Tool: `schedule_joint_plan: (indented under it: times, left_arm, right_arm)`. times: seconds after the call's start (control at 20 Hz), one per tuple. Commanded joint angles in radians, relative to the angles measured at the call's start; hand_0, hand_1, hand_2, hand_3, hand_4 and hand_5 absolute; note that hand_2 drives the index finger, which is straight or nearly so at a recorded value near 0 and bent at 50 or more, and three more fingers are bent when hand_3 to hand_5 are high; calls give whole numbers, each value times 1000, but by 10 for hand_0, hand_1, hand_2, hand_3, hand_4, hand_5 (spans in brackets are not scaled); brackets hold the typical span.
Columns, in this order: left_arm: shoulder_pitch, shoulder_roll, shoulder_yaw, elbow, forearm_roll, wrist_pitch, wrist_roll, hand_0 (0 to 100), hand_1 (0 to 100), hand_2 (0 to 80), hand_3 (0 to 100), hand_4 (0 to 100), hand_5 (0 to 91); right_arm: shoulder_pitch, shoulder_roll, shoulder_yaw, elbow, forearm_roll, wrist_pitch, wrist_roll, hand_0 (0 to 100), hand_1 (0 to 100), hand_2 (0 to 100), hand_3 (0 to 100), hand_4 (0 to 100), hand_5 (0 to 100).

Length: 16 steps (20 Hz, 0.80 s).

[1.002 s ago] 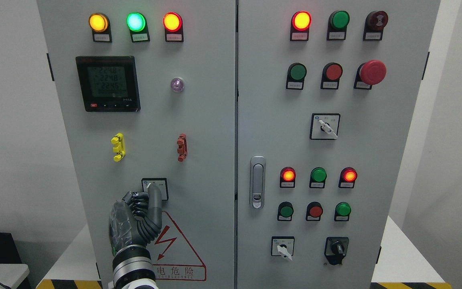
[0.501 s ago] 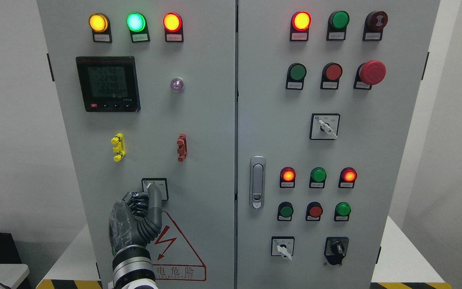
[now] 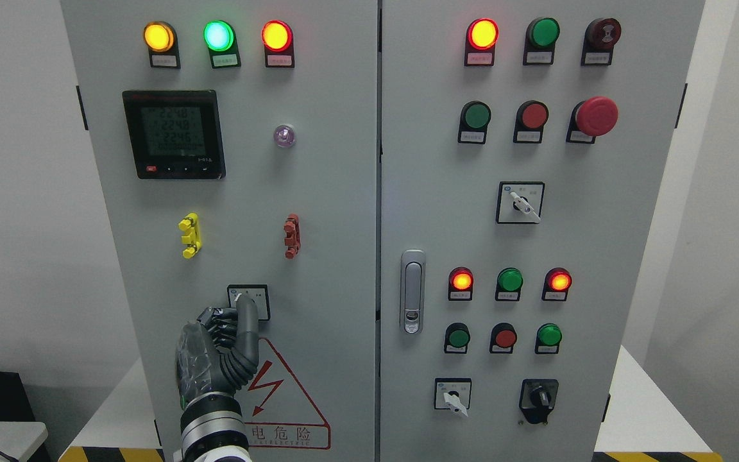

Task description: Turn on light switch 1

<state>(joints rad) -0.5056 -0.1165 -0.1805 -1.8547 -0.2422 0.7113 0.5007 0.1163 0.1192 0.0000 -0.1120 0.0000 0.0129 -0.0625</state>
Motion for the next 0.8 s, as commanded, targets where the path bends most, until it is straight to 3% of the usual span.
schedule_joint_plan:
  times: [0.0,0.45,0.55,0.75]
  left_arm:
    - [-1,0,0,3,12,7,-1,639,256,551,826,846,829]
    - [-1,0,0,2,18,5,-1,663,232,557,835,853,834]
    - [-1,0,0,2,27,4,-1,694,175,557,835,853,835]
    - [-1,0,0,2,29,2,-2,599,111,556,836,854,835]
  right_arm:
    - [-1,0,17,0,-25,1,0,120,389,0,0,0,0]
    - [-1,0,17,0,-25,-1,0,120,389,0,0,0,0]
    - [0,0,17,0,-25,-1,0,120,389,0,0,0,0]
    - [0,-1,17,0,-25,-1,0,120,389,0,0,0,0]
